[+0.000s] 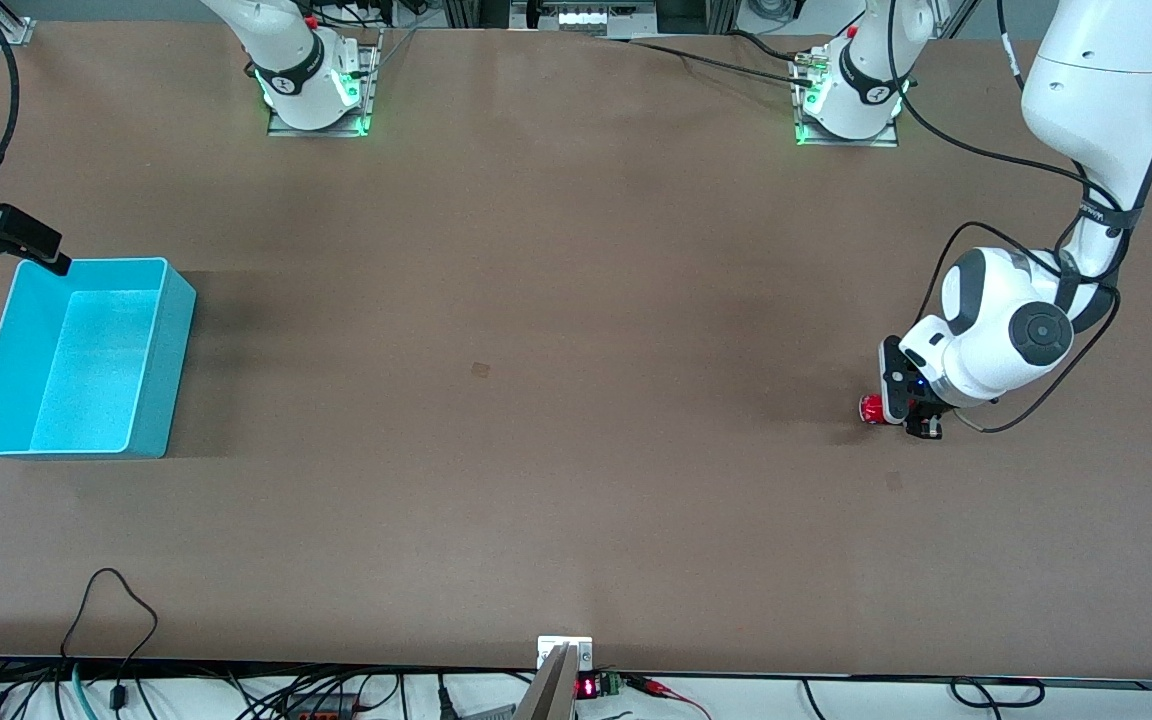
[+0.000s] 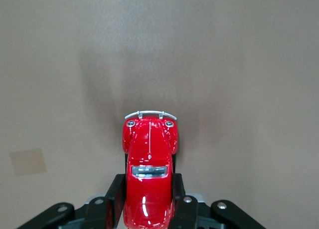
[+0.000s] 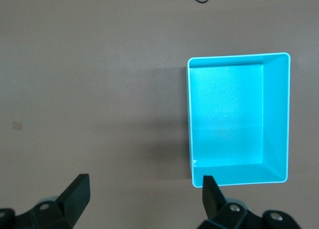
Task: Wind red beetle toy and store in blue box
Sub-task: 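Drag the red car backward along the table with the left gripper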
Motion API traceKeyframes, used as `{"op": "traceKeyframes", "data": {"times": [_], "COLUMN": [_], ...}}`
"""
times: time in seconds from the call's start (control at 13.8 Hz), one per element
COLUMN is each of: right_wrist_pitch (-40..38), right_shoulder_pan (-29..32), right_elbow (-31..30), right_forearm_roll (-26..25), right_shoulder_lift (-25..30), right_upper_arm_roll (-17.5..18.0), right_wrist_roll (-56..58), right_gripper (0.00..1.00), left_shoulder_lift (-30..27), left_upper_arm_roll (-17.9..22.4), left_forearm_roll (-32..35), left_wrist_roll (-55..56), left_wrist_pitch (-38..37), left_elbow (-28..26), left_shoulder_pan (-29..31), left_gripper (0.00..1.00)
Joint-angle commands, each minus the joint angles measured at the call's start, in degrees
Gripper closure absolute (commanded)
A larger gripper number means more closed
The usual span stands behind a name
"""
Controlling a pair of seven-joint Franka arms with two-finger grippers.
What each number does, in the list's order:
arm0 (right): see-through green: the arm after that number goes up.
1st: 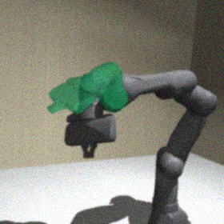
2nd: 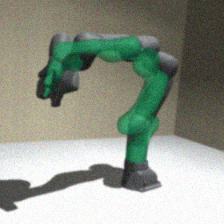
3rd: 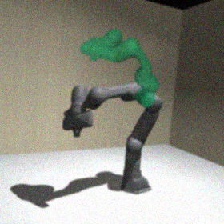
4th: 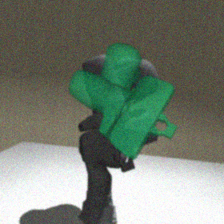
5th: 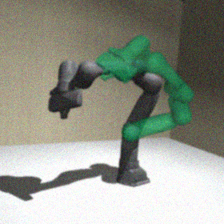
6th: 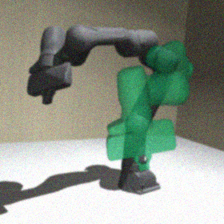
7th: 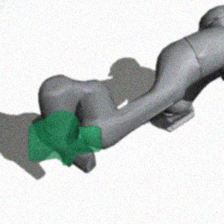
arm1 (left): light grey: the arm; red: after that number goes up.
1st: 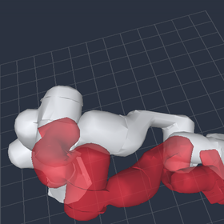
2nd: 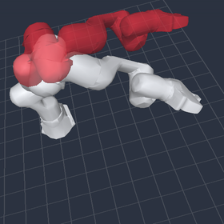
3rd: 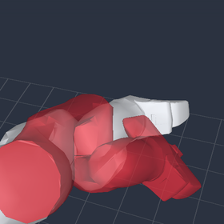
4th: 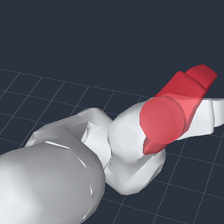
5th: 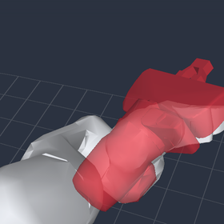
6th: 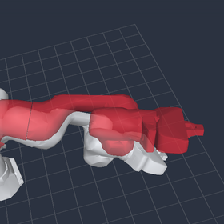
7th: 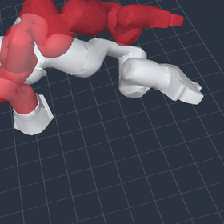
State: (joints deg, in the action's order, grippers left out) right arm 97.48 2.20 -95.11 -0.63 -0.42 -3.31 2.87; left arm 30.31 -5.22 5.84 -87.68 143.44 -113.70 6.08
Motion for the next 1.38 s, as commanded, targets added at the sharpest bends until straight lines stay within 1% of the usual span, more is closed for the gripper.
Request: {"op": "traceKeyframes", "data": {"times": [0.0, 0.22, 0.8, 1.3], "right_wrist_pitch": [-0.3, -0.3, -0.3, -0.2], "right_shoulder_pan": [0.3, 0.2, 0.2, 0.2], "right_elbow": [0.5, 0.5, 0.5, 0.5], "right_forearm_roll": [0.0, 0.0, 0.0, 0.0], "right_shoulder_lift": [-0.1, -0.1, 0.0, -0.1], "right_upper_arm_roll": [0.1, 0.1, 0.1, 0.1], "right_wrist_roll": [0.3, 0.3, 0.3, 0.3], "right_gripper": [0.0, 0.0, 0.0, 0.0], "left_shoulder_lift": [1.6, 1.7, 2.4, 2.8], "left_upper_arm_roll": [1.7, 1.9, 1.8, 1.8], "left_forearm_roll": [0.7, 0.7, 0.7, 0.7], "left_wrist_roll": [-0.7, -1.4, -10.1, -10.8], "left_wrist_pitch": [0.2, 0.2, 0.6, 0.7], "left_elbow": [0.8, 0.8, 1.7, 1.9], "left_shoulder_pan": [0.5, 3.5, 9.0, 12.8], "left_gripper": [0.77, 0.76, 0.76, 0.76]}}
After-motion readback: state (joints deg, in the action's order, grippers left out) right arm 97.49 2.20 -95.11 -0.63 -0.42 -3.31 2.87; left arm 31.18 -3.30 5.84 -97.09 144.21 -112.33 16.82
